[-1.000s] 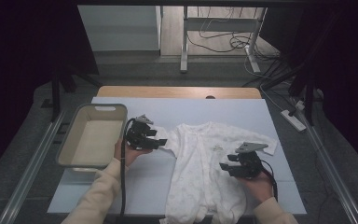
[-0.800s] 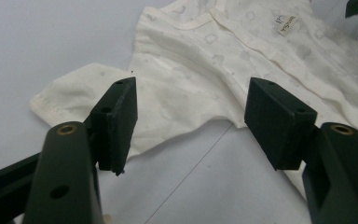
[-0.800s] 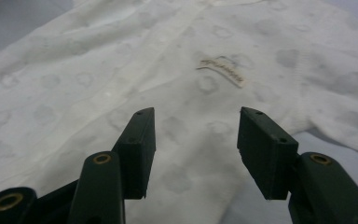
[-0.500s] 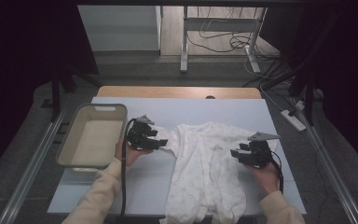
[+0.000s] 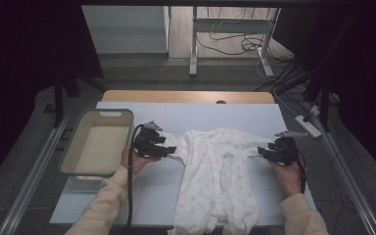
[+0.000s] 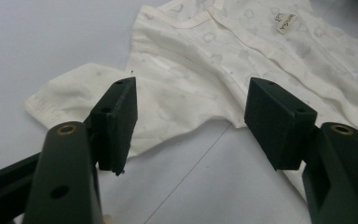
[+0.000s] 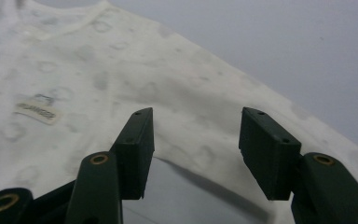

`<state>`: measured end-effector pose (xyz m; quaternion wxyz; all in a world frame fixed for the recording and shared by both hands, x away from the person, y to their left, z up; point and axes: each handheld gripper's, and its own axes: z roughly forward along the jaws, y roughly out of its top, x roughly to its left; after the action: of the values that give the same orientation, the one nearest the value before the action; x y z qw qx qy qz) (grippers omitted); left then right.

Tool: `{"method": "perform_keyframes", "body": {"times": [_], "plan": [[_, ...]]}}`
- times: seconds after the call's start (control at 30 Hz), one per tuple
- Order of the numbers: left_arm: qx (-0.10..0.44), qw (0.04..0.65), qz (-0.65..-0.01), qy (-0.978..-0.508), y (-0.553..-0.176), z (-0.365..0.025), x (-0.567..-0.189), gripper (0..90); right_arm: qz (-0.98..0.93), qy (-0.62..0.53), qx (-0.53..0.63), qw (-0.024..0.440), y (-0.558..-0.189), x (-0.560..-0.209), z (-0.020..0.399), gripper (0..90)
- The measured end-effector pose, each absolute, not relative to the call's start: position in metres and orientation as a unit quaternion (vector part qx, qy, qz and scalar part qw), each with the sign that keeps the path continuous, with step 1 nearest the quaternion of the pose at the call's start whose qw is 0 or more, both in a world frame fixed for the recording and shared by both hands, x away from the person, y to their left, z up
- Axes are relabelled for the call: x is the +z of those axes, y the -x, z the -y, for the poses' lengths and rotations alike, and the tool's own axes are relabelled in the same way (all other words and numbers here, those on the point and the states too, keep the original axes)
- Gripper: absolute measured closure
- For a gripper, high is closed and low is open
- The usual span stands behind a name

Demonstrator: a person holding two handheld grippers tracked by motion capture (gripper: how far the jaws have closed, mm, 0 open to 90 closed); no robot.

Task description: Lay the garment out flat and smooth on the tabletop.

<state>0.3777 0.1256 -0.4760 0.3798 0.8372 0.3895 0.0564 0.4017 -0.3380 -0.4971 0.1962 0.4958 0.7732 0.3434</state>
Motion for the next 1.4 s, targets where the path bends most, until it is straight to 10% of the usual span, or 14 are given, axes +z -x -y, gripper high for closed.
{"method": "perform_keyframes", "body": {"times": [0.33,0.57,1.4], "plan": [[0.058,0.379,-0.391,-0.837,-0.378,-0.126,-0.476,35.1,-0.793,-0.500,0.294,0.185,-0.412,-0.510,0.340,51.1],[0.059,0.378,-0.391,-0.837,-0.377,-0.127,-0.476,35.1,-0.806,-0.481,0.282,0.197,-0.409,-0.508,0.336,85.9],[0.062,0.381,-0.392,-0.835,-0.377,-0.130,-0.475,35.1,-0.782,-0.523,0.268,0.206,-0.391,-0.505,0.373,87.6]]}}
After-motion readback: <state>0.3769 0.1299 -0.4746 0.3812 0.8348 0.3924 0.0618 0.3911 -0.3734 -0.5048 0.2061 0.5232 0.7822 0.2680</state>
